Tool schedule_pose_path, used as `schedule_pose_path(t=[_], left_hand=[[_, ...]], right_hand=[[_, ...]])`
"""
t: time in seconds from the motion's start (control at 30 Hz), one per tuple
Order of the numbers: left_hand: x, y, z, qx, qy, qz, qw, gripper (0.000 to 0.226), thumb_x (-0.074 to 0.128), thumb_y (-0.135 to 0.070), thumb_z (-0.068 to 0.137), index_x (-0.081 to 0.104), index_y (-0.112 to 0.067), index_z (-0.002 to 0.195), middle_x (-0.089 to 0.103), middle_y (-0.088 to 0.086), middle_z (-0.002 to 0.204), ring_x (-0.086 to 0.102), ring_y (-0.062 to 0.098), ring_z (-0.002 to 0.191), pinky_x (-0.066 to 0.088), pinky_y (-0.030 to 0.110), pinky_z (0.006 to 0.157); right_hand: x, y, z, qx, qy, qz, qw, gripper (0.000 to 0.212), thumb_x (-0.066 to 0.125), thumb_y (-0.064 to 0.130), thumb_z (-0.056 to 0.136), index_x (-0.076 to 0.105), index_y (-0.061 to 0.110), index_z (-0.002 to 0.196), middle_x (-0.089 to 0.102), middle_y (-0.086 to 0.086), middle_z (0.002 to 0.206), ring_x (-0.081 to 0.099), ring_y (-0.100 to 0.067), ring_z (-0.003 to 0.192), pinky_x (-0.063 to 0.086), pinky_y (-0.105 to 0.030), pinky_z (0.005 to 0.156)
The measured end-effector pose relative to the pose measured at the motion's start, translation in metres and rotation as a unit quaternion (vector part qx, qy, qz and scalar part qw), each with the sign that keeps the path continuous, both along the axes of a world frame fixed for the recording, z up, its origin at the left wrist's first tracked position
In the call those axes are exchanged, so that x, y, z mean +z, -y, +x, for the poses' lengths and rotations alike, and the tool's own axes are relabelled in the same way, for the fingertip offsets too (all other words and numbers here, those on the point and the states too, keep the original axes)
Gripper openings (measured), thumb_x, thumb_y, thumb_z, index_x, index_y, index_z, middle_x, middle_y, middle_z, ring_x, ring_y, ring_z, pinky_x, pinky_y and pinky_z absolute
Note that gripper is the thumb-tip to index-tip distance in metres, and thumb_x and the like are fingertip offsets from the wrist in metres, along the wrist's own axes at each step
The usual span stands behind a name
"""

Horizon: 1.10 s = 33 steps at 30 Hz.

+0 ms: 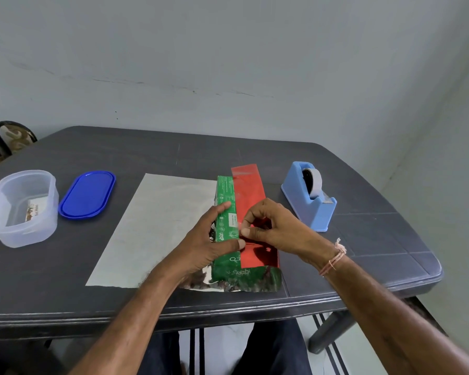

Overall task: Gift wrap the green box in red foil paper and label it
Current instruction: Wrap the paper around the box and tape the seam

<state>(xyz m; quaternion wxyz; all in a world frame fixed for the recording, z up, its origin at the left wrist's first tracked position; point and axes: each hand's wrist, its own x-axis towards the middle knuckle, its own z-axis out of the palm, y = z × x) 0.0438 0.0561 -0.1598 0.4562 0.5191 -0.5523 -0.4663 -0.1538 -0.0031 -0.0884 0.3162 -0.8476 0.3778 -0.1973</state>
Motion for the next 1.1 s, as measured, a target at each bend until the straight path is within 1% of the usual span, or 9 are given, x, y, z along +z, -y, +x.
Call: schedule_pose_path(t=[0.1,0.23,0.3,0.4,0.5,0.63,0.9,1.03,1.1], left_hand=[[0.001,0.0,0.0,0.0,-0.001,-0.004,1.0,0.087,0.085,-0.028,0.08,0.036,-0.046,0.15,0.054,-0.018,0.139,0.062,-0.006,0.113,0.053,0.011,0.085],[0.0,0.001,0.0,0.001,0.004,-0.006,1.0,0.086,0.086,-0.033,0.079,0.037,-0.05,0.148,0.054,-0.017,0.139,0.061,-0.002,0.117,0.053,0.014,0.088],[0.0,0.0,0.0,0.002,0.003,-0.003,1.0,0.086,0.085,-0.034,0.079,0.037,-0.05,0.147,0.054,-0.018,0.137,0.061,-0.004,0.115,0.053,0.012,0.085],[0.002,-0.001,-0.002,0.004,0.011,-0.007,1.0,0.085,0.084,-0.032,0.081,0.035,-0.048,0.149,0.05,-0.026,0.135,0.056,-0.013,0.113,0.049,0.005,0.079],[0.001,-0.001,-0.002,0.005,0.008,-0.006,1.0,0.086,0.084,-0.031,0.081,0.035,-0.047,0.15,0.051,-0.02,0.139,0.058,-0.005,0.116,0.051,0.009,0.084],[0.002,-0.001,-0.002,0.005,0.011,-0.006,1.0,0.087,0.084,-0.035,0.08,0.034,-0.048,0.15,0.049,-0.024,0.138,0.056,-0.007,0.117,0.05,0.006,0.082],[0.002,-0.002,-0.003,0.008,0.011,-0.006,1.0,0.084,0.083,-0.031,0.083,0.035,-0.047,0.149,0.049,-0.02,0.142,0.056,-0.004,0.12,0.052,0.014,0.091],[0.002,-0.001,-0.002,0.009,0.012,-0.005,1.0,0.084,0.085,-0.034,0.08,0.037,-0.053,0.146,0.048,-0.016,0.145,0.056,0.003,0.125,0.053,0.027,0.101],[0.002,-0.001,-0.001,0.01,0.013,-0.005,1.0,0.084,0.085,-0.035,0.08,0.037,-0.052,0.146,0.049,-0.014,0.145,0.056,0.004,0.125,0.053,0.03,0.103]], right_hand=[[-0.008,0.003,0.001,-0.015,-0.005,-0.033,0.999,0.013,0.082,0.025,0.084,0.07,0.028,0.082,0.064,0.001,0.103,0.057,-0.012,0.1,0.049,-0.028,0.087],[-0.013,0.006,0.002,-0.019,-0.008,-0.045,0.999,0.015,0.083,0.03,0.082,0.069,0.035,0.081,0.064,0.005,0.102,0.057,-0.013,0.101,0.051,-0.033,0.089],[-0.015,0.008,0.001,-0.023,-0.019,-0.053,0.998,0.012,0.083,0.033,0.082,0.072,0.034,0.084,0.063,0.006,0.103,0.057,-0.014,0.103,0.05,-0.033,0.089],[-0.016,0.008,0.002,-0.024,-0.02,-0.052,0.998,0.012,0.083,0.03,0.082,0.072,0.032,0.085,0.062,0.006,0.103,0.056,-0.011,0.102,0.047,-0.026,0.087],[-0.015,0.007,0.001,-0.022,-0.009,-0.055,0.998,0.012,0.084,0.027,0.082,0.073,0.032,0.085,0.063,0.004,0.102,0.057,-0.01,0.099,0.045,-0.021,0.082],[-0.018,0.008,0.0,-0.021,-0.002,-0.062,0.998,0.011,0.084,0.03,0.082,0.075,0.029,0.087,0.063,0.004,0.102,0.058,-0.011,0.1,0.048,-0.026,0.087],[-0.023,0.007,0.0,-0.031,0.011,-0.063,0.997,0.015,0.083,0.032,0.082,0.073,0.032,0.093,0.059,0.009,0.104,0.055,-0.011,0.102,0.047,-0.03,0.093],[-0.022,0.008,-0.001,-0.04,0.006,-0.052,0.998,0.034,0.083,0.035,0.082,0.066,0.032,0.111,0.057,0.009,0.106,0.054,-0.012,0.106,0.049,-0.035,0.095],[-0.022,0.009,-0.001,-0.045,0.005,-0.05,0.998,0.038,0.082,0.037,0.082,0.063,0.03,0.114,0.056,0.01,0.105,0.054,-0.012,0.105,0.049,-0.035,0.094]])
